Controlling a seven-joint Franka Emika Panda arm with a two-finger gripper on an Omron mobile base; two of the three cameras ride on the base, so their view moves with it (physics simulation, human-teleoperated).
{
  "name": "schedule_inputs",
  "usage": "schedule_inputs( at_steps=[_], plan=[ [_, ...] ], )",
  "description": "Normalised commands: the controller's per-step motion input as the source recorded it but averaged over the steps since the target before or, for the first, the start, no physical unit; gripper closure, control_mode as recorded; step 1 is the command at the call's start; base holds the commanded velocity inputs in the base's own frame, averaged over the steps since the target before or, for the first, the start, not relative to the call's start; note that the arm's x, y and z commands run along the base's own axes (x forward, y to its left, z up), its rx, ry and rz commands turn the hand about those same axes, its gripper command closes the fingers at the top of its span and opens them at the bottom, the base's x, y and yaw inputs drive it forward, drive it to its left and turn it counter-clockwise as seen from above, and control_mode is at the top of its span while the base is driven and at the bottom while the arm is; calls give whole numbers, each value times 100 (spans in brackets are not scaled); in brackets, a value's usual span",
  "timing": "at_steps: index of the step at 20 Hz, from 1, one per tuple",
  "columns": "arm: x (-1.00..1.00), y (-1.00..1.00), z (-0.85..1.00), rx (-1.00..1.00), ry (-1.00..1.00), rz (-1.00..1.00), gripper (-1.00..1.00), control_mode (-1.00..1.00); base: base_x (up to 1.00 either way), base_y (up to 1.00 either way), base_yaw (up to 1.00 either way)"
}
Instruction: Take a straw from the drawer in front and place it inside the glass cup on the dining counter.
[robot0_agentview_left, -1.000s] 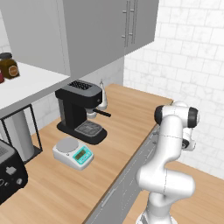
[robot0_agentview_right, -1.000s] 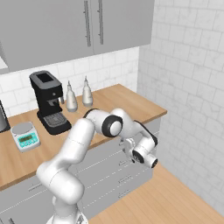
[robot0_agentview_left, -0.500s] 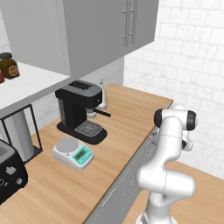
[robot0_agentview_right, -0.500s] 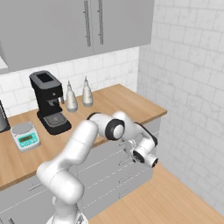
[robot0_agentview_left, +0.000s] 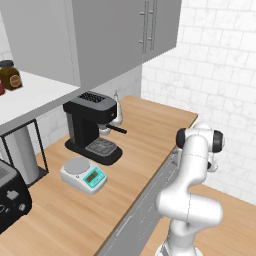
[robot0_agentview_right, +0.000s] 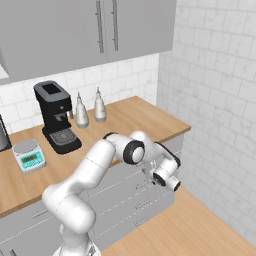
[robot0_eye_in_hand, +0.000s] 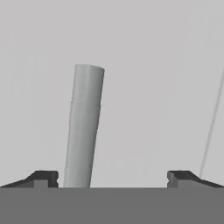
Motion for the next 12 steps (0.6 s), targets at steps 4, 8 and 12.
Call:
schedule_inputs(
  at_steps=[4,8,12],
  plan=[
    [13,0,-7,4,-7,0,-100,-100,0,0,0],
    [13,1,-7,2,-4,0,-100,-100,0,0,0],
    [5,0,-4,0,-1,0,-100,-100,0,0,0]
  ],
)
